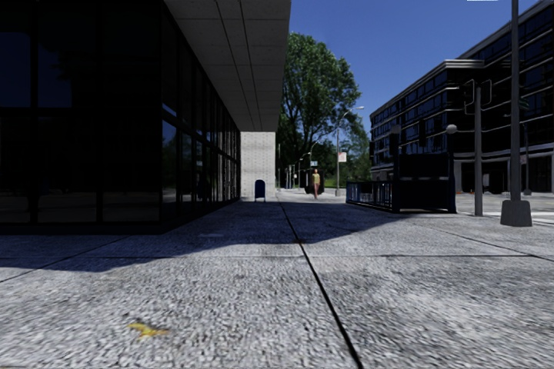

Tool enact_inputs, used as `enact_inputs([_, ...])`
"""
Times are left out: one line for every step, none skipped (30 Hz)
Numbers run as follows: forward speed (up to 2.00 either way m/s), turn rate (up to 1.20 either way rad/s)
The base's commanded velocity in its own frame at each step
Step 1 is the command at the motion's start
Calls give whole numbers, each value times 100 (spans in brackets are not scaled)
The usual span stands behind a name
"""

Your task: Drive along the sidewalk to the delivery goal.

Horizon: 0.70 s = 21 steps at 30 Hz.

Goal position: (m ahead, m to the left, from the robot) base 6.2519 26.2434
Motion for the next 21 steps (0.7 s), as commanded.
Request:
enact_inputs([170,0])
enact_inputs([170,0])
enact_inputs([170,0])
enact_inputs([170,0])
enact_inputs([170,0])
enact_inputs([170,0])
enact_inputs([170,0])
enact_inputs([170,0])
enact_inputs([170,0])
enact_inputs([170,0])
enact_inputs([170,8])
enact_inputs([170,30])
enact_inputs([170,73])
enact_inputs([170,120])
enact_inputs([170,120])
enact_inputs([170,120])
enact_inputs([170,120])
enact_inputs([170,120])
enact_inputs([170,120])
enact_inputs([170,120])
enact_inputs([170,120])
